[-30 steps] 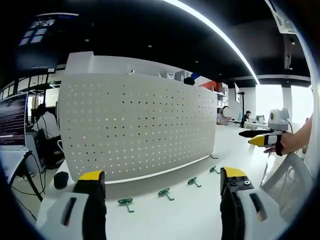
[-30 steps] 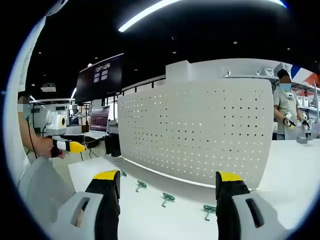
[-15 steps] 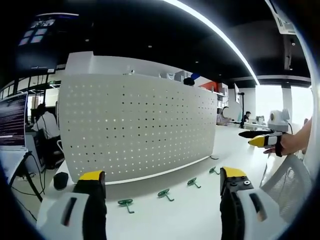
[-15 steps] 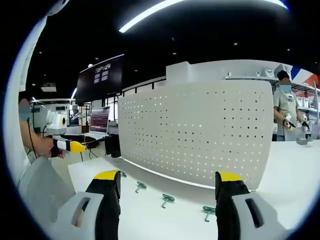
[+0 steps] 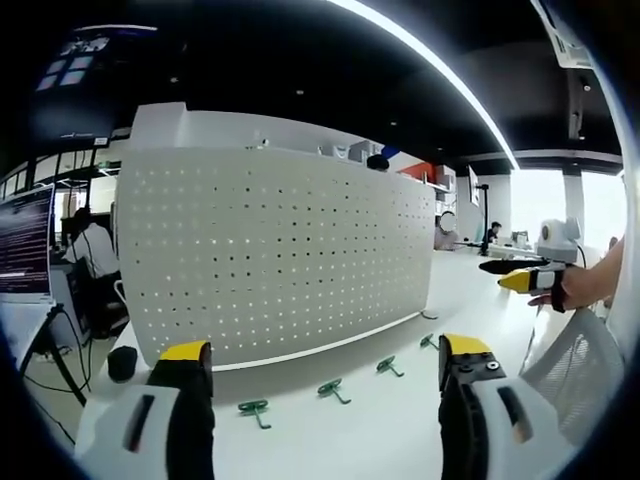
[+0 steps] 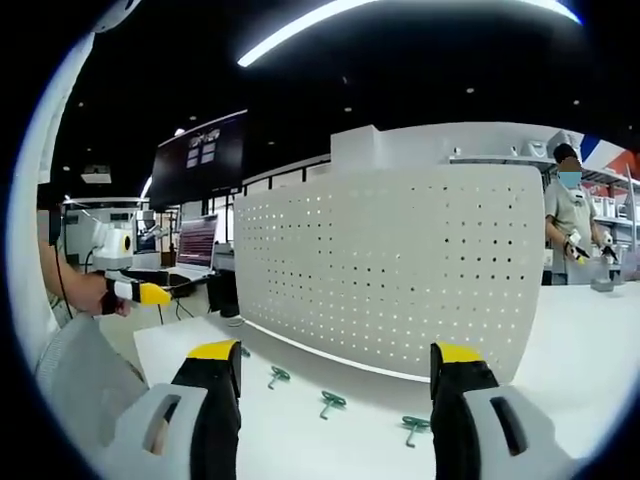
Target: Insert the hook assembly into the mounting plate slot until the hook locks in place.
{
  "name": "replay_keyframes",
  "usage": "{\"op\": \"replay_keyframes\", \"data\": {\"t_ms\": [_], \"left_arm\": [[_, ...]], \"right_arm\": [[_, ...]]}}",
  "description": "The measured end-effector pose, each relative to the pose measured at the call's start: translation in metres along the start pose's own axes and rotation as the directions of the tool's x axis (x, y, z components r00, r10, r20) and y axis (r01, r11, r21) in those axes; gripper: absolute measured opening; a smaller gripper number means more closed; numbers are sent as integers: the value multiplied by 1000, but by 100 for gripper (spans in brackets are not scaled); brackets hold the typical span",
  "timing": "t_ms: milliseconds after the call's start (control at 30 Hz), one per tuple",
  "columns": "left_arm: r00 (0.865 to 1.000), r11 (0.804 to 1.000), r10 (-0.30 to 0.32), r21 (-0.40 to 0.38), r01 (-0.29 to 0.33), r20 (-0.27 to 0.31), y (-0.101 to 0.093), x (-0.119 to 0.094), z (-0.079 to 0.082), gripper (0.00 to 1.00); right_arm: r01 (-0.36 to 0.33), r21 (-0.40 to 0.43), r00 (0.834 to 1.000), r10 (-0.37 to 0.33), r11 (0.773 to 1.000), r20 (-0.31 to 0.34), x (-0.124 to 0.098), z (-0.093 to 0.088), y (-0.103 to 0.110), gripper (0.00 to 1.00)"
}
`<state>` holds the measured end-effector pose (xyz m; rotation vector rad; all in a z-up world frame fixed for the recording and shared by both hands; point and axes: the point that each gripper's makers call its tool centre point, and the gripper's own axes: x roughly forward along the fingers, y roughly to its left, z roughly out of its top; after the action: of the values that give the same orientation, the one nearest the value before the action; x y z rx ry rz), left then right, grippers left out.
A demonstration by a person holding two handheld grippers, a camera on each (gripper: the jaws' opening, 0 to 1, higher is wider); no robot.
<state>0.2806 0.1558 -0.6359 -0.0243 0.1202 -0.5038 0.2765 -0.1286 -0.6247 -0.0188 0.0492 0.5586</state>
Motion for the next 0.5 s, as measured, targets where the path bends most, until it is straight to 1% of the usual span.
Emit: {"op": "replay_keyframes", "data": {"t_ms": [233, 500], "left_arm": [[1000, 1000, -2, 8, 2, -2, 4, 4, -1, 96], [999, 1000, -18, 23, 19, -35, 10, 11, -5, 93]], "right_arm": [[-17, -18, 1000, 17, 1000, 3, 7, 5, 1, 75], [-30, -18, 999, 31, 999, 20, 15, 11, 5, 74]]}}
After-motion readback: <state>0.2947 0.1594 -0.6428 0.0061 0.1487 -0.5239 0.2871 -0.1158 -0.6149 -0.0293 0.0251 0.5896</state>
